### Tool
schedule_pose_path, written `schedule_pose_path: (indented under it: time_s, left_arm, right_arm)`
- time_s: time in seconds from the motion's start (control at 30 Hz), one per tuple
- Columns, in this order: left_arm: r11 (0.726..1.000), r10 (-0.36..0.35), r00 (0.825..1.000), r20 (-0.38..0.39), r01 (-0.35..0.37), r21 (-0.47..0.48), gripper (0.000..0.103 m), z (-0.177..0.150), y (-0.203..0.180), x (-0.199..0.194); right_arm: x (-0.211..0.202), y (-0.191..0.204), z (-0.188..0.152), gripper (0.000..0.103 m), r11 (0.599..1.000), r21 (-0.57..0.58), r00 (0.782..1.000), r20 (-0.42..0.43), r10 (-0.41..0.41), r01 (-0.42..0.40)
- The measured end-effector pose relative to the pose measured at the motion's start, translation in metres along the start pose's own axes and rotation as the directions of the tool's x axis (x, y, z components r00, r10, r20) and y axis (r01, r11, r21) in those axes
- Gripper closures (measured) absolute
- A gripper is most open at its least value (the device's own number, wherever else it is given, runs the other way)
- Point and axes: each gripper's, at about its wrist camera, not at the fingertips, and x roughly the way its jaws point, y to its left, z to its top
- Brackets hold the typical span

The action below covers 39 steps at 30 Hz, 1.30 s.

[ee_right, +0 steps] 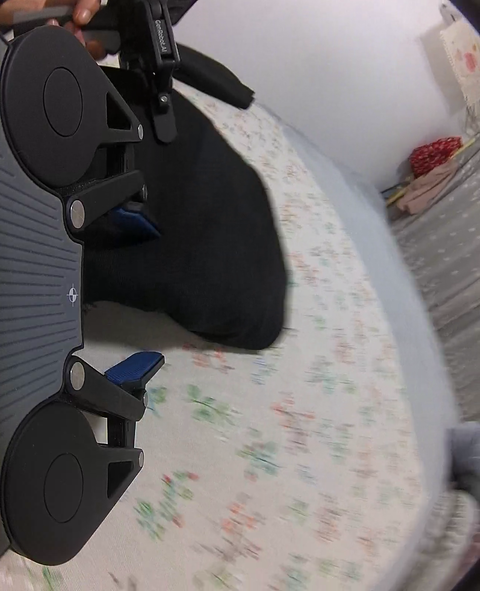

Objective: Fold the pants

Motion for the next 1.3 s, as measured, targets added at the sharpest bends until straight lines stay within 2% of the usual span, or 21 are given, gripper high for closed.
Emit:
schedule_pose_path:
  time_s: [0.1, 0.17, 0.23, 0.33, 0.43, 0.53, 0.6, 0.67, 0.83, 0.9, 1.07, 1.2, 1.3]
  left_arm:
    - [0.995, -0.017, 0.997, 0.069, 0.009, 0.102, 0.044, -0.001, -0.021, -0.017]
    - [0.979, 0.003, 0.994, 0.107, -0.025, 0.2, 0.043, -0.008, -0.042, -0.019]
    - [0.954, 0.0, 0.992, 0.129, -0.039, 0.298, 0.043, -0.016, -0.061, -0.017]
    - [0.93, 0.005, 0.991, 0.135, -0.055, 0.364, 0.043, -0.027, -0.075, -0.009]
    - [0.917, 0.08, 0.991, 0.108, -0.115, 0.382, 0.043, -0.033, -0.074, 0.012]
    - [0.886, 0.189, 0.978, 0.092, -0.21, 0.413, 0.044, -0.042, -0.07, 0.029]
    - [0.867, 0.221, 0.97, 0.1, -0.242, 0.435, 0.044, -0.046, -0.072, 0.033]
    - [0.861, 0.24, 0.965, 0.103, -0.26, 0.436, 0.044, -0.049, -0.07, 0.034]
    - [0.857, 0.255, 0.961, 0.104, -0.274, 0.435, 0.044, -0.052, -0.069, 0.034]
    - [0.855, 0.253, 0.961, 0.11, -0.275, 0.44, 0.043, -0.052, -0.07, 0.031]
    - [0.859, 0.245, 0.96, 0.134, -0.279, 0.43, 0.043, -0.051, -0.074, 0.015]
    - [0.862, 0.229, 0.954, 0.192, -0.29, 0.416, 0.032, -0.05, -0.081, -0.008]
    - [0.867, 0.214, 0.955, 0.207, -0.284, 0.41, 0.028, -0.054, -0.087, -0.025]
  right_arm:
    - [-0.026, 0.005, 0.002, 0.034, 1.0, -0.016, 0.996, 0.092, 0.0, 0.001]
    - [-0.04, 0.012, -0.001, 0.034, 0.999, -0.044, 0.992, 0.125, 0.027, -0.021]
    - [-0.048, 0.025, -0.007, 0.035, 0.994, -0.104, 0.99, 0.138, 0.041, -0.027]
    - [-0.045, 0.045, -0.017, 0.043, 0.984, -0.177, 0.991, 0.128, 0.047, -0.024]
    - [-0.034, 0.063, -0.026, 0.05, 0.971, -0.237, 0.995, 0.093, 0.043, -0.02]
    - [-0.021, 0.072, -0.04, 0.051, 0.955, -0.296, 1.0, 0.019, -0.003, 0.009]
    - [-0.007, 0.074, -0.049, 0.053, 0.943, -0.332, 0.998, -0.045, -0.048, 0.031]
    - [0.002, 0.076, -0.058, 0.053, 0.934, -0.354, 0.994, -0.082, -0.075, 0.042]
    - [0.011, 0.072, -0.07, 0.053, 0.935, -0.35, 0.99, -0.101, -0.1, 0.059]
    - [0.011, 0.078, -0.074, 0.052, 0.924, -0.375, 0.99, -0.081, -0.118, 0.08]
    - [-0.005, 0.085, -0.079, 0.049, 0.926, -0.359, 0.991, -0.027, -0.131, 0.112]
    - [-0.035, 0.086, -0.08, 0.047, 0.936, -0.342, 0.996, 0.03, -0.078, 0.084]
    - [-0.056, 0.088, -0.079, 0.039, 0.938, -0.335, 0.994, 0.083, -0.065, 0.089]
